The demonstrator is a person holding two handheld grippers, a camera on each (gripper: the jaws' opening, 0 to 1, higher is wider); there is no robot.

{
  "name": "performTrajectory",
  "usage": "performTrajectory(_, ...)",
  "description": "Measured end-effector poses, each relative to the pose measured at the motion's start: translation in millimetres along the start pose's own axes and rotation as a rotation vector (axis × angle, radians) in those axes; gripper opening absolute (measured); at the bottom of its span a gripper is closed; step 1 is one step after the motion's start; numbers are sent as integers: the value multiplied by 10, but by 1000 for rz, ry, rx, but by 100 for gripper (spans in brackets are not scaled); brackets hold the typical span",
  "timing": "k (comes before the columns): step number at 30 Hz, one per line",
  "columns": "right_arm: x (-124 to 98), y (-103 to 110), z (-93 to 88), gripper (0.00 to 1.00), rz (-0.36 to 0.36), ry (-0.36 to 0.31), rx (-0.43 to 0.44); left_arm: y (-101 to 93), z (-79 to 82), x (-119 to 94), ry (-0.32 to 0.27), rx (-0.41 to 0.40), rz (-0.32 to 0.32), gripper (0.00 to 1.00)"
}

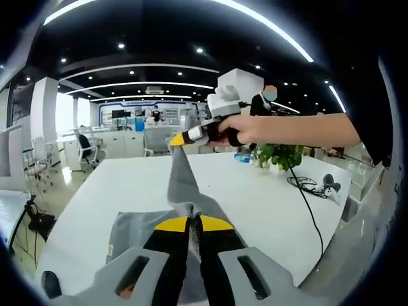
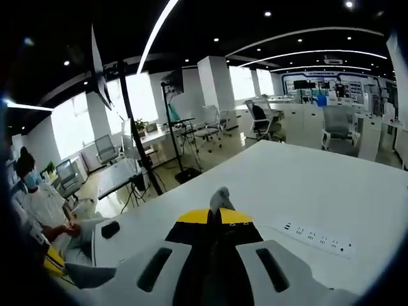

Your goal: Fold the towel on the table until its edges align and the towel forms a compact rectangular stack.

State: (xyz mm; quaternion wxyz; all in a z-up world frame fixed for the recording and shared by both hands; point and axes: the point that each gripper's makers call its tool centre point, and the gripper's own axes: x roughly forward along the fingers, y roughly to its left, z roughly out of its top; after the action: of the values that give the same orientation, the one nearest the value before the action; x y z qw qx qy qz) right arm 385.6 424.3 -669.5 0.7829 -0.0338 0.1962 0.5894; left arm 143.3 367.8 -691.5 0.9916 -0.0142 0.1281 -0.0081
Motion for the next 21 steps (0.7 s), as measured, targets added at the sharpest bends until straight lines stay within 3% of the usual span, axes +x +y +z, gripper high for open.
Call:
performTrajectory(8, 115, 85, -30, 1, 16, 4, 0, 121, -39, -55, 6, -6, 49, 5)
performTrajectory(21, 294, 165, -195, 1, 23, 23, 0, 334, -342, -90, 62, -31, 151, 5)
